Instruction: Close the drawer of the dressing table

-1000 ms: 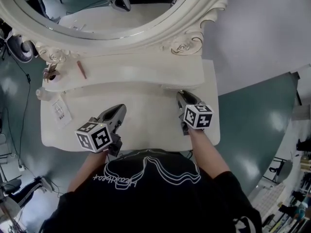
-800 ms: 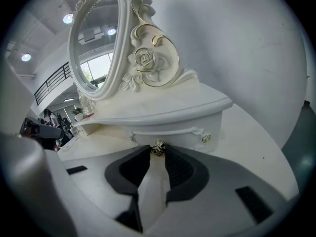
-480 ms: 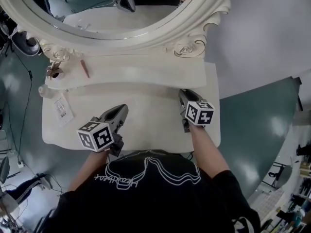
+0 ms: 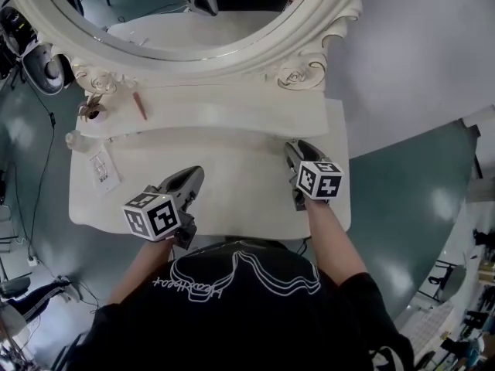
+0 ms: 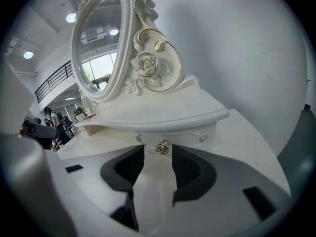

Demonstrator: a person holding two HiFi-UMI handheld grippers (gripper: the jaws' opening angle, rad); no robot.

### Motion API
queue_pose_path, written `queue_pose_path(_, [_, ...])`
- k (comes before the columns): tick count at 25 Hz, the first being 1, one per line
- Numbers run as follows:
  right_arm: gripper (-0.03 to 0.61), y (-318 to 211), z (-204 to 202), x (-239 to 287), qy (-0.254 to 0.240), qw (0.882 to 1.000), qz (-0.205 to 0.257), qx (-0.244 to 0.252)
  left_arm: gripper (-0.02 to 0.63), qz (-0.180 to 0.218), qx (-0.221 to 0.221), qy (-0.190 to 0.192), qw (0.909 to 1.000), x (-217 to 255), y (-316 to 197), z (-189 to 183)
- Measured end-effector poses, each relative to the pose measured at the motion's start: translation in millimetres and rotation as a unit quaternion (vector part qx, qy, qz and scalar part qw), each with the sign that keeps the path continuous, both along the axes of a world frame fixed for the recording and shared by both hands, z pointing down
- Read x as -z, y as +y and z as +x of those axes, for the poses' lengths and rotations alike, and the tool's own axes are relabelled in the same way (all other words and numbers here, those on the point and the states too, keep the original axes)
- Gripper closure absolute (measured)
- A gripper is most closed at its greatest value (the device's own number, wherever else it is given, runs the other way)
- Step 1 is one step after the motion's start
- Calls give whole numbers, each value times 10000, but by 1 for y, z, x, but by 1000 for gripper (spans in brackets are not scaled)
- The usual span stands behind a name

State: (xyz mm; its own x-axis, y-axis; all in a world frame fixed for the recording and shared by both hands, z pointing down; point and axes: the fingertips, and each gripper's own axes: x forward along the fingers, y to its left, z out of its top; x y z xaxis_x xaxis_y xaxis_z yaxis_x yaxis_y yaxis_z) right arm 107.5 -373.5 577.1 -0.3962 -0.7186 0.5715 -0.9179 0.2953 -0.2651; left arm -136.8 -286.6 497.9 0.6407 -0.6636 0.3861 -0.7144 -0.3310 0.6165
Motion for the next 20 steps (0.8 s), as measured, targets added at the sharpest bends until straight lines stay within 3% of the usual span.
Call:
queue_pose_path(8, [413, 49, -13, 66, -598, 9964, 568, 202, 609, 323, -280, -129, 9990, 27, 20, 11])
queue_pose_path(14, [575, 91, -30, 127, -765, 9881, 1205, 576, 609, 678, -429, 58, 9968, 61, 34, 15])
queue_pose_path(20, [575, 137, -56, 169, -1119, 9734, 1613, 1183, 609, 1140, -694, 117, 9910, 97, 58, 27])
